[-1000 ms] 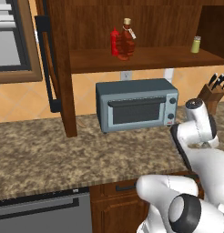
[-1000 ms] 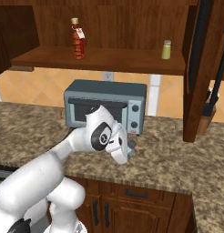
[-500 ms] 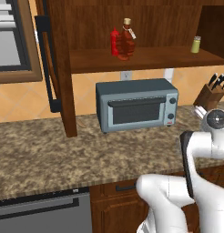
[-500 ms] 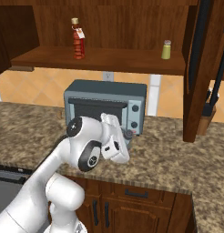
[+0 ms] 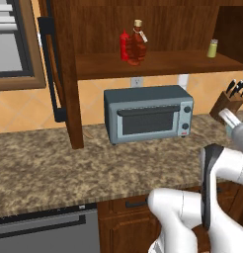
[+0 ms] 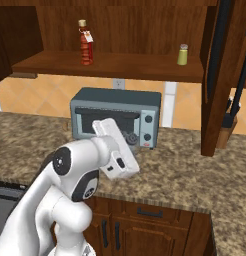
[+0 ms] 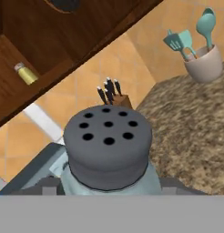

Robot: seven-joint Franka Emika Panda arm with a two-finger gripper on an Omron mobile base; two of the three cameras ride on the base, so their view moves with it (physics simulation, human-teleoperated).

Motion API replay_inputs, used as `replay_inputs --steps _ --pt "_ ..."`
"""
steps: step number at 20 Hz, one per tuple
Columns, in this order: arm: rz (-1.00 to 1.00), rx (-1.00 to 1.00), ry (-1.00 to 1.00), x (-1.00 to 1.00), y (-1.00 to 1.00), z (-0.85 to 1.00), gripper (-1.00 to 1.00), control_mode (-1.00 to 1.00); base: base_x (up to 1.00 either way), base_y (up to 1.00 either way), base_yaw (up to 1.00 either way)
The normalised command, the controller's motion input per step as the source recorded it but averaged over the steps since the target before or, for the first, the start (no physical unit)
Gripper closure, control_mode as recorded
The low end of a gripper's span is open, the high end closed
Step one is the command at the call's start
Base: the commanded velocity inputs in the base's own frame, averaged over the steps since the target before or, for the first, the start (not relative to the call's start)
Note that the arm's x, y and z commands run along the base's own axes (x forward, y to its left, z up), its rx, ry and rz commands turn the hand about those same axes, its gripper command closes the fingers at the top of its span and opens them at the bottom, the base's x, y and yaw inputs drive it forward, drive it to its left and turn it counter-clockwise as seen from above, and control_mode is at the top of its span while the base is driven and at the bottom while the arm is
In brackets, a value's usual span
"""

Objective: Put the shaker and condiment bottle from the counter next to their counterparts in the cabinet.

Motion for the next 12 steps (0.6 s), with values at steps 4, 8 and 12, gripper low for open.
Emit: replay_inputs --steps 4,8,12 --pt "0.11 -0.03 -0.03 -0.01 0.32 0.85 1.00 -1.00 0.00 0.00 0.00" --pt "0.09 -0.05 0.00 -0.01 0.45 0.73 1.00 -1.00 0.00 0.00 0.00" --pt "0.00 -0.11 0.08 -0.07 0.29 0.70 1.00 -1.00 0.00 0.00 0.00"
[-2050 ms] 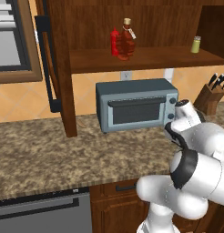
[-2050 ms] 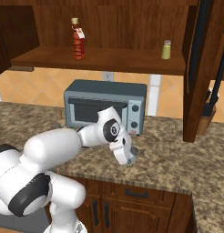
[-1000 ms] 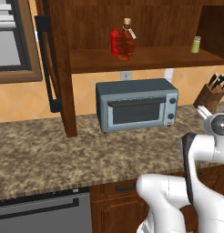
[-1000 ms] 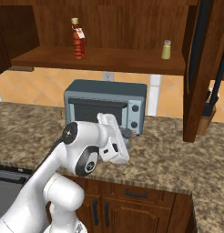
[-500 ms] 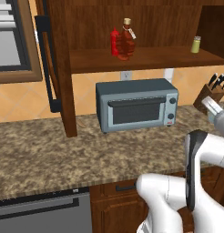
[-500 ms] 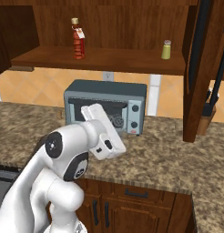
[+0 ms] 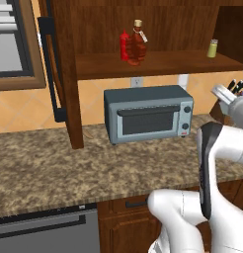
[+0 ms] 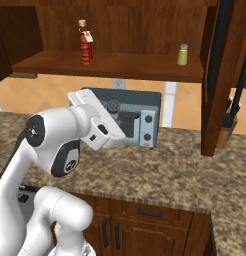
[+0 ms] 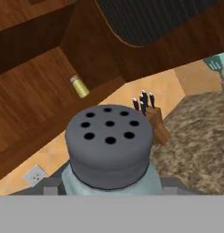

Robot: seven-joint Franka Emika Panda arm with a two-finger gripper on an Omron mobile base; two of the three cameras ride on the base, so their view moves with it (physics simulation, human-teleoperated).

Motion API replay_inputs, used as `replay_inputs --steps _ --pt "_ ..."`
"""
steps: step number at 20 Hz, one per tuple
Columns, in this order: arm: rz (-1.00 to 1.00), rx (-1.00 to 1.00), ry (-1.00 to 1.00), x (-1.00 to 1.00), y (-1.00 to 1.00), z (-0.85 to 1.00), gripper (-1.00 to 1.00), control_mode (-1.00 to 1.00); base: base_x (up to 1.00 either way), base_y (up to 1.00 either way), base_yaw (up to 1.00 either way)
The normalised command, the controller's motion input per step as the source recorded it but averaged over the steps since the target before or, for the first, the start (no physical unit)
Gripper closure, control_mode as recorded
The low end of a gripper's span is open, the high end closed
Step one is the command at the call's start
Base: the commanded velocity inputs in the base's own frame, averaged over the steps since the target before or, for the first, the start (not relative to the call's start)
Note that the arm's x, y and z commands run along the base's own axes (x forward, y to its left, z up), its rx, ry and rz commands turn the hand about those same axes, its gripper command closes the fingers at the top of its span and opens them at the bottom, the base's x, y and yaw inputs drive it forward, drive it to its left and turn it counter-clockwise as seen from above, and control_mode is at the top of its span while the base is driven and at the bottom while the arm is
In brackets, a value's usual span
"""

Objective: Put the shaker and condiment bottle from the counter next to their counterparts in the cabinet.

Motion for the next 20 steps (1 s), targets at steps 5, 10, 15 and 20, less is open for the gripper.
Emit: replay_inputs --steps 5,10,15,20 --pt "0.00 -0.13 0.10 0.00 0.15 0.43 1.00 -1.00 0.00 0.00 0.00" --pt "0.10 -0.14 0.07 0.43 0.14 0.13 1.00 -1.00 0.00 0.00 0.00" --pt "0.06 -0.07 0.03 0.16 -0.09 0.47 1.00 -1.00 0.00 0.00 0.00" --pt "0.01 -0.10 0.00 0.41 -0.12 0.01 1.00 -1.00 0.00 0.00 0.00"
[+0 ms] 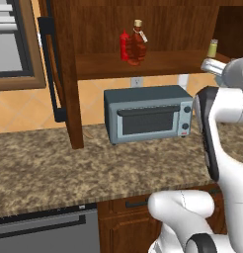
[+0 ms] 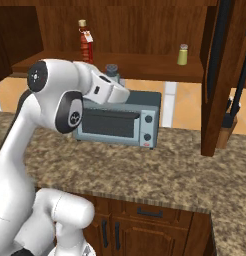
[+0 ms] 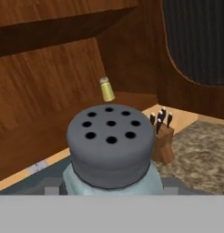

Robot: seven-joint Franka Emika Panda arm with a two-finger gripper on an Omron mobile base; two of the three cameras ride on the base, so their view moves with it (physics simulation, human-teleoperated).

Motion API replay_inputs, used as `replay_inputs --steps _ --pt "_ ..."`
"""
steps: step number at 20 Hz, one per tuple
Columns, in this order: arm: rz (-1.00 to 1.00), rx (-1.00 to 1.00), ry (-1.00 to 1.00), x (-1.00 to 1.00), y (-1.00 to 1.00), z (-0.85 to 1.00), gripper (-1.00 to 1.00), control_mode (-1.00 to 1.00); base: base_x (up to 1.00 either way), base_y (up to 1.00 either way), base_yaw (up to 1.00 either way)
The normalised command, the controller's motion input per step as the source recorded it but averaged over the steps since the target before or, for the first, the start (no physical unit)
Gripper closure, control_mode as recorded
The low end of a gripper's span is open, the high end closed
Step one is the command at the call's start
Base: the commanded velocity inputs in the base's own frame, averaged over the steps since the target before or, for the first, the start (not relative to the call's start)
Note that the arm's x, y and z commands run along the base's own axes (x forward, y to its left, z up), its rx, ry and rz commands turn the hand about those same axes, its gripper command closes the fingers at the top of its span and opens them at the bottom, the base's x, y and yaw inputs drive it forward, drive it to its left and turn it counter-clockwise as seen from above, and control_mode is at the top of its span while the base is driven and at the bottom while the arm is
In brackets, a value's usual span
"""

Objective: Put the shaker and condiment bottle from the counter next to their counterparts in the cabinet.

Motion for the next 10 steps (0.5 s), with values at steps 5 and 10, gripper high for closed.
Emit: replay_inputs --steps 5,10 --pt "0.00 -0.07 0.00 0.45 0.00 0.00 1.00 -1.00 0.00 0.00 0.00" --pt "0.00 -0.03 0.00 0.54 -0.07 0.16 1.00 -1.00 0.00 0.00 0.00"
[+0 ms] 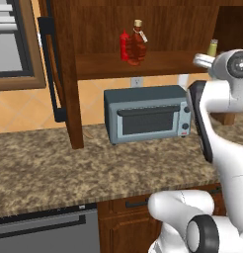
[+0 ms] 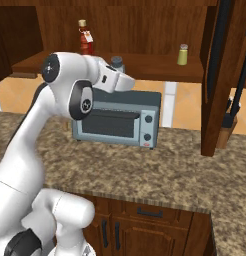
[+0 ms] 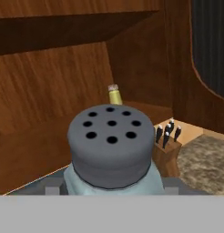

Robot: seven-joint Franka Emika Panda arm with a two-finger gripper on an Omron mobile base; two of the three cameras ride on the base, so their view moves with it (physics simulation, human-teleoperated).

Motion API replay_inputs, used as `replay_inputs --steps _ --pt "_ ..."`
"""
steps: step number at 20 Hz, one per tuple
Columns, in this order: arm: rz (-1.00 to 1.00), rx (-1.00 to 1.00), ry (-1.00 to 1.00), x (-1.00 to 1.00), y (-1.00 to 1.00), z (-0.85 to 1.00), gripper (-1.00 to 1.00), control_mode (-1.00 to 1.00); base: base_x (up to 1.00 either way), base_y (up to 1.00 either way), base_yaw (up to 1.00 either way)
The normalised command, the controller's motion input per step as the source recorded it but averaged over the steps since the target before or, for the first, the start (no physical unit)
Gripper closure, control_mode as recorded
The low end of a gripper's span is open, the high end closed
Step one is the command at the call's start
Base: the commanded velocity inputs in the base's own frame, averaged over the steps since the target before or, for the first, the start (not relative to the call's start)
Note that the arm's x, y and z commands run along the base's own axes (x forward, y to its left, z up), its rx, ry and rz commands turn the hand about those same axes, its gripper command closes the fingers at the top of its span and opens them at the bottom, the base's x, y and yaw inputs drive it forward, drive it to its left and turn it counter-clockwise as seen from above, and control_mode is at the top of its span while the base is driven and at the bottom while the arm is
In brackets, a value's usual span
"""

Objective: Put the shaker and condiment bottle from the counter next to their counterparts in the cabinet.

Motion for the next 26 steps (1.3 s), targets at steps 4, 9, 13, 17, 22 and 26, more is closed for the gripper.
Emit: replay_inputs --steps 4,9,13,17,22,26 --pt "0.00 -0.03 0.00 0.51 -0.04 0.13 1.00 -1.00 0.00 0.00 0.00" --pt "0.12 -0.06 0.07 0.59 -0.01 -0.09 1.00 -1.00 0.00 0.00 0.00" --pt "0.01 0.00 0.05 0.68 -0.17 0.17 1.00 -1.00 0.00 0.00 0.00" --pt "-0.01 0.00 0.05 0.50 -0.18 0.03 1.00 -1.00 0.00 0.00 0.00" --pt "-0.07 0.00 0.02 0.38 -0.24 0.00 1.00 -1.00 0.00 0.00 0.00" --pt "-0.07 0.00 0.00 0.36 -0.25 -0.02 1.00 -1.00 0.00 0.00 0.00"
